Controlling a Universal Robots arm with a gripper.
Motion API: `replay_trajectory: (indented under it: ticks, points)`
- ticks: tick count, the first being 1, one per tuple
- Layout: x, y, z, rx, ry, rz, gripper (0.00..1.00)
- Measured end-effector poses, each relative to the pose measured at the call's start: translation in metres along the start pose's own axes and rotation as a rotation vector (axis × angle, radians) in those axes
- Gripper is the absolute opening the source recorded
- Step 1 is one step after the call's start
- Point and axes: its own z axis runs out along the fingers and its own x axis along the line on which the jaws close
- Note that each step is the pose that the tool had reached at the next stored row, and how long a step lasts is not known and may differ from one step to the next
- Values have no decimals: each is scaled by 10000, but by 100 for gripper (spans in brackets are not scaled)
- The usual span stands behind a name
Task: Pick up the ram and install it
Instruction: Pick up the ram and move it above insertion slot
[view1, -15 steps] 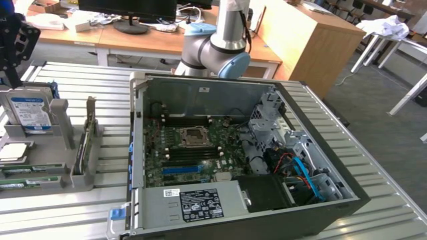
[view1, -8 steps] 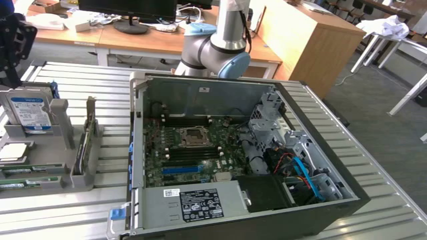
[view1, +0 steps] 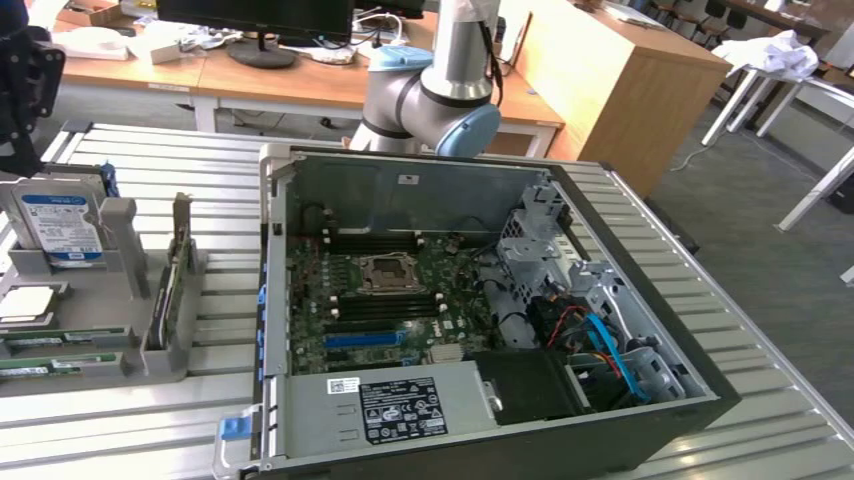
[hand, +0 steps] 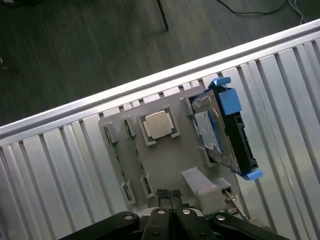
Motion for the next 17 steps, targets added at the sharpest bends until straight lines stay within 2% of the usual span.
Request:
replay_trajectory:
  ticks: [15,17]
  points:
    - [0,1,0,-53,105,-2720,11]
    - [0,1,0,-56,109,-2834,11]
